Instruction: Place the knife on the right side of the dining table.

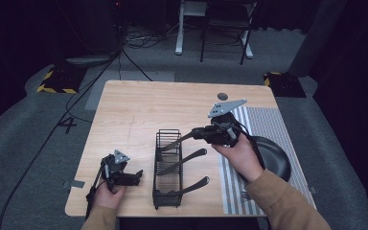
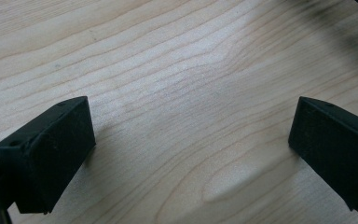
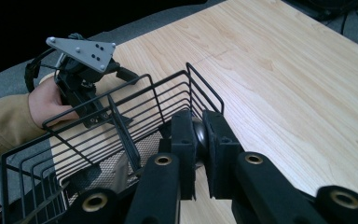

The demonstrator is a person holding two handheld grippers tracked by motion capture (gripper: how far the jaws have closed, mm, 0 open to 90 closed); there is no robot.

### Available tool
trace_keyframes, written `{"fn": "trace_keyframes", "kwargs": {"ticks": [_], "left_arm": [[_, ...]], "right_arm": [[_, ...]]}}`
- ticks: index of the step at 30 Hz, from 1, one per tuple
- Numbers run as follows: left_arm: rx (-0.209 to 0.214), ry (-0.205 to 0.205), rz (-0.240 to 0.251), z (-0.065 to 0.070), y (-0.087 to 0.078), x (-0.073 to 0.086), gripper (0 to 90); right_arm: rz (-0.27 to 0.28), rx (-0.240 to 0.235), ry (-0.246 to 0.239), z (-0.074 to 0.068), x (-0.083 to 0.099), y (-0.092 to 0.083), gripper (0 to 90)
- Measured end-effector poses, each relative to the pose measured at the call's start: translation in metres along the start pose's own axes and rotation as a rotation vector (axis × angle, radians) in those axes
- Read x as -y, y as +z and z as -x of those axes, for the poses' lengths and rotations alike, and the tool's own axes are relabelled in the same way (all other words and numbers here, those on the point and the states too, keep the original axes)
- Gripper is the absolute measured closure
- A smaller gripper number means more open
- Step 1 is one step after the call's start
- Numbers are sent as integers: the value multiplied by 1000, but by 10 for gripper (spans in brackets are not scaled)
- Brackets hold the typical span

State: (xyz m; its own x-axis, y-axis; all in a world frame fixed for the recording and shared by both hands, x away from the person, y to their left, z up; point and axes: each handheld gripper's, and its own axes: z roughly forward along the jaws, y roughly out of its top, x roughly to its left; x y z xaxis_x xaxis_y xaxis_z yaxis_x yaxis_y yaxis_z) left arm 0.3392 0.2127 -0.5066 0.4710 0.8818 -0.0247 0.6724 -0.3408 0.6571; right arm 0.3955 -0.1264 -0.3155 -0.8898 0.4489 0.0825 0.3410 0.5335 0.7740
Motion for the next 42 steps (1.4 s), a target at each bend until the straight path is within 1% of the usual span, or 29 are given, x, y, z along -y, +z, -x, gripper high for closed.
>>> {"fn": "trace_keyframes", "kwargs": {"ticks": [1,3,6,11,15,20,26,31,34,37,42], "left_arm": [[0,0,0,0,0,0,6],[0,0,0,0,0,0,6],[0,0,0,0,0,0,6],[0,0,0,0,0,0,6],[0,0,0,0,0,0,6],[0,0,0,0,0,0,6],[0,0,0,0,0,0,6],[0,0,0,0,0,0,6],[-1,0,0,0,0,0,6],[0,0,0,0,0,0,6],[-1,0,0,0,0,0,6]], "right_arm": [[2,5,-13,-2,-1,0,834],[10,10,-23,-6,-3,0,835],[24,6,-27,-8,-6,-2,836],[59,3,-25,-9,-13,-14,836],[81,22,-33,-9,-17,-28,836],[112,19,-14,-4,-21,-47,837],[140,26,-8,-1,-24,-72,837],[163,46,-10,1,-25,-93,836],[173,56,-8,3,-24,-106,836],[185,65,5,6,-20,-117,836],[219,76,4,5,-15,-135,836]]}}
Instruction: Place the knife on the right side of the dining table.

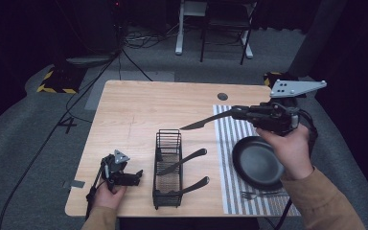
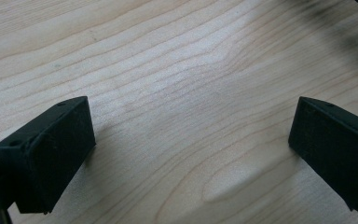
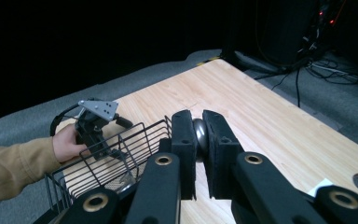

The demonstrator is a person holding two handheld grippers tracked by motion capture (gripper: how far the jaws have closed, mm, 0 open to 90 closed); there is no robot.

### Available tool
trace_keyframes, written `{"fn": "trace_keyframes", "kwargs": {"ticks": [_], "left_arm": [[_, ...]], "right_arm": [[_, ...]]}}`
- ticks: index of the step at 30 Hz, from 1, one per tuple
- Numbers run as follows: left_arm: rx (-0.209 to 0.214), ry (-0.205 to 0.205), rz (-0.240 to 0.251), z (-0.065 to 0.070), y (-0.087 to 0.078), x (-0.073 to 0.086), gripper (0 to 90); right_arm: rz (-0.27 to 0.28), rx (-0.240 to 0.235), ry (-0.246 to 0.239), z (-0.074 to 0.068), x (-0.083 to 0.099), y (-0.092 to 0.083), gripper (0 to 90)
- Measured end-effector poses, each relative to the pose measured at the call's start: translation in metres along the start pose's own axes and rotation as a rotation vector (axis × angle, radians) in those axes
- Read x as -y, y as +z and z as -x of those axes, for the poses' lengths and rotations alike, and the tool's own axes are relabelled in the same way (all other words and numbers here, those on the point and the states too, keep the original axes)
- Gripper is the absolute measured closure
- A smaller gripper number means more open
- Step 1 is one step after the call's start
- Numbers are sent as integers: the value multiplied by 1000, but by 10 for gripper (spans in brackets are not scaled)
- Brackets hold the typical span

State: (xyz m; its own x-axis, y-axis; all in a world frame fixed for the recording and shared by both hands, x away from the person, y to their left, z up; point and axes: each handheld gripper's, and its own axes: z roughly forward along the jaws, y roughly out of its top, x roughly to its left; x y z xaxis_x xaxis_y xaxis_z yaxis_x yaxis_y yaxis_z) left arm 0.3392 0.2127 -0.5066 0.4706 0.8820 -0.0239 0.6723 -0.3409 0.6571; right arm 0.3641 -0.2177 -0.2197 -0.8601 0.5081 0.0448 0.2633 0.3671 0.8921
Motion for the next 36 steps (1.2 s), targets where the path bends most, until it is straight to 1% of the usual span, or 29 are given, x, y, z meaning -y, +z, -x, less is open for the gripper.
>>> {"fn": "trace_keyframes", "kwargs": {"ticks": [5,9,15,19,22,27,32,36], "left_arm": [[-1,-1,0,0,0,0,6],[-1,-1,0,0,0,0,6],[-1,-1,0,0,0,0,6],[-2,0,1,0,0,0,6],[-3,-3,1,0,0,0,6],[-3,0,0,0,0,0,6],[-4,-1,1,0,0,0,6],[-4,-9,1,0,0,1,6]], "right_arm": [[17,42,18,11,3,-18,837],[22,75,38,21,11,-30,836],[30,113,67,34,20,-41,836],[32,147,75,42,23,-50,836],[28,182,81,51,25,-55,836],[10,220,108,70,34,-55,836],[-12,245,145,92,44,-47,836],[-27,275,159,108,52,-40,836]]}}
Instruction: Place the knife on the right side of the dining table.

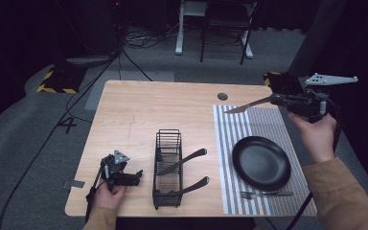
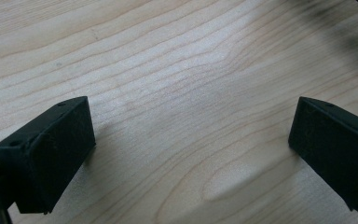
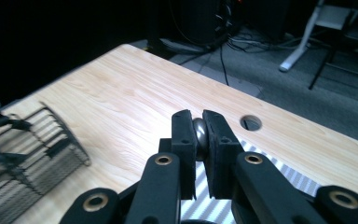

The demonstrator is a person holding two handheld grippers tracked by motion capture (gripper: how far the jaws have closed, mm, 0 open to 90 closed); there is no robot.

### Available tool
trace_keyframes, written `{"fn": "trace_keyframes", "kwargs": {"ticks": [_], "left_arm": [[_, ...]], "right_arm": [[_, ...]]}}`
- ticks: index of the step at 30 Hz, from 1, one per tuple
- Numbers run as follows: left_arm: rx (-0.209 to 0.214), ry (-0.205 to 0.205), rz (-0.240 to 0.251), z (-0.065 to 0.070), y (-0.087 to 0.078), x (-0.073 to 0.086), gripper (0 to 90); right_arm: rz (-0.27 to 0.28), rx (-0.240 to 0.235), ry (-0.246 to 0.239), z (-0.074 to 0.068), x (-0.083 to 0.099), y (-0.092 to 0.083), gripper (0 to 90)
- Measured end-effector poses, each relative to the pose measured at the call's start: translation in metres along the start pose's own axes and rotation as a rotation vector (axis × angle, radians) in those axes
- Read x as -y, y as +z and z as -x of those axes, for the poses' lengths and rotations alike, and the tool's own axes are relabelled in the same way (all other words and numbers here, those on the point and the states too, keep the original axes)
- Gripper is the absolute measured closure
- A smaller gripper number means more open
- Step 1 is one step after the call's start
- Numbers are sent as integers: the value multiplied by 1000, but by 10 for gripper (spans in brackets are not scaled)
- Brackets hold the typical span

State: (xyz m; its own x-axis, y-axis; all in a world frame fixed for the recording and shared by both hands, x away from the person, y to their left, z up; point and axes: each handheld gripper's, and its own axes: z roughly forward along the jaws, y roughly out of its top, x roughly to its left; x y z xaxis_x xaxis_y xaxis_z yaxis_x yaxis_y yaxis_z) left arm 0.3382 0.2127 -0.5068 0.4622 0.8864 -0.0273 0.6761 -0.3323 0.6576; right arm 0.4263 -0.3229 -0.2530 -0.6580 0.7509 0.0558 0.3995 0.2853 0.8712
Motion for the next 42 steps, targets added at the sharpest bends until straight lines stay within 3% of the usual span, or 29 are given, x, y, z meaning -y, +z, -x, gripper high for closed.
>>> {"fn": "trace_keyframes", "kwargs": {"ticks": [8,18,25,42], "left_arm": [[-1,0,-1,0,0,0,6],[-3,-1,1,0,0,0,6],[-4,-3,-1,0,0,0,6],[-5,-3,-1,0,0,0,6]], "right_arm": [[-37,13,40,25,15,25,836],[-91,38,69,40,30,49,836],[-120,53,78,44,41,56,835],[-133,50,92,48,52,60,834]]}}
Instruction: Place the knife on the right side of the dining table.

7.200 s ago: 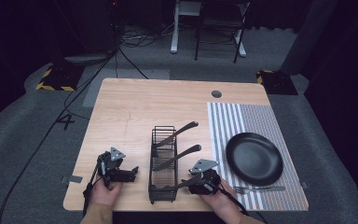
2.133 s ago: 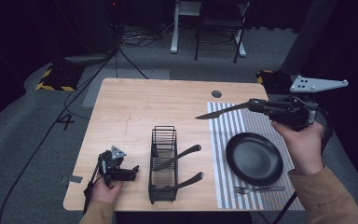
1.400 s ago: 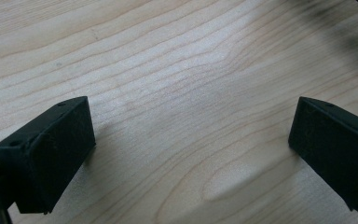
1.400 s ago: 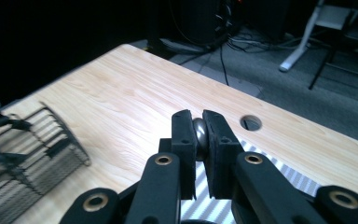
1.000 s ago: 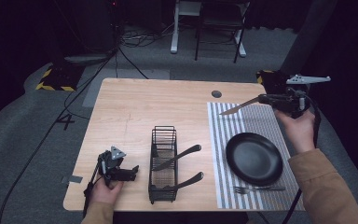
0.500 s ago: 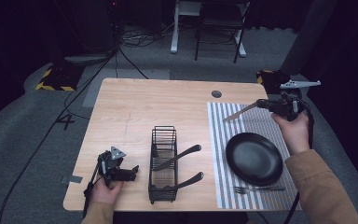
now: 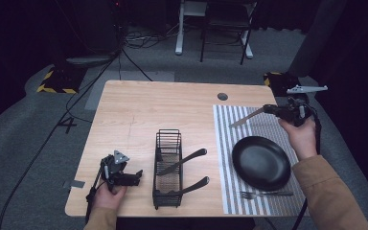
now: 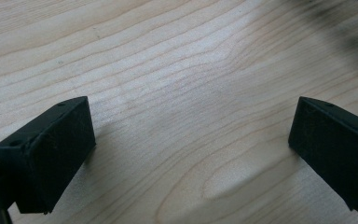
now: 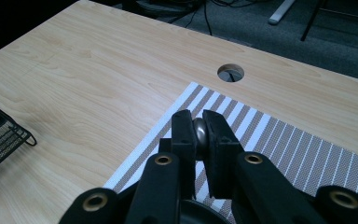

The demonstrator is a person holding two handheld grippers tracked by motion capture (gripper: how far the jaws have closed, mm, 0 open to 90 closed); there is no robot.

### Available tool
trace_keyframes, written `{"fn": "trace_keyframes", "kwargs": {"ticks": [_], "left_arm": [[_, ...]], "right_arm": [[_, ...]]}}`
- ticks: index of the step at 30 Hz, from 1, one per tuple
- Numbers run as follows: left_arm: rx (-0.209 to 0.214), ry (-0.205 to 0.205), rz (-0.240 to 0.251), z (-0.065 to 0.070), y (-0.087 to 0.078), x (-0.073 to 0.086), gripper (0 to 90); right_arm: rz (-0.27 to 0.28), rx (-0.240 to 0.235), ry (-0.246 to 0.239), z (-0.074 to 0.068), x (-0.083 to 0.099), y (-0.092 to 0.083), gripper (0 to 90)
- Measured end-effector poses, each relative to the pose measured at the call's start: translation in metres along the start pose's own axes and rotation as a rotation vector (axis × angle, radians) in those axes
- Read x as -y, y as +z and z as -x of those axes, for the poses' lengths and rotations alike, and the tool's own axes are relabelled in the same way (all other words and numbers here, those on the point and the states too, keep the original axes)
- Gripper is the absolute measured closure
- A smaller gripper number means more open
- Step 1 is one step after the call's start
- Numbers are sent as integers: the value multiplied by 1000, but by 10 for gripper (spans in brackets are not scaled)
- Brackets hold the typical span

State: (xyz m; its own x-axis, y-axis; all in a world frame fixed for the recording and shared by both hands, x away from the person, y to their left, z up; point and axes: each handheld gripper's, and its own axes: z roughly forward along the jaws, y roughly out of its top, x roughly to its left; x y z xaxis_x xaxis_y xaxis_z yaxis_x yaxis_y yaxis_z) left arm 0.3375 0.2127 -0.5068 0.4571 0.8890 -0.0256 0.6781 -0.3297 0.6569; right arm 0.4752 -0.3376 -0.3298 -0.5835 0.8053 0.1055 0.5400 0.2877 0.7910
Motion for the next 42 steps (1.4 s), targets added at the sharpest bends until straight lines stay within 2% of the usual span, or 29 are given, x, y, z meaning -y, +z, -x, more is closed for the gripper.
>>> {"fn": "trace_keyframes", "kwargs": {"ticks": [3,9,13,20,24,28,42], "left_arm": [[0,0,0,0,0,0,6],[0,0,0,0,0,0,6],[0,1,0,0,0,0,6],[0,0,0,0,0,0,6],[0,0,0,0,0,0,6],[0,0,0,0,0,0,6],[0,0,0,0,0,0,6]], "right_arm": [[-5,5,6,1,0,0,828],[-29,102,-31,4,3,-1,783],[-52,143,-39,11,9,-2,755],[-80,167,15,32,22,-1,719],[-116,222,-7,38,28,4,676],[-122,215,32,49,33,5,666],[-158,238,80,70,48,16,610]]}}
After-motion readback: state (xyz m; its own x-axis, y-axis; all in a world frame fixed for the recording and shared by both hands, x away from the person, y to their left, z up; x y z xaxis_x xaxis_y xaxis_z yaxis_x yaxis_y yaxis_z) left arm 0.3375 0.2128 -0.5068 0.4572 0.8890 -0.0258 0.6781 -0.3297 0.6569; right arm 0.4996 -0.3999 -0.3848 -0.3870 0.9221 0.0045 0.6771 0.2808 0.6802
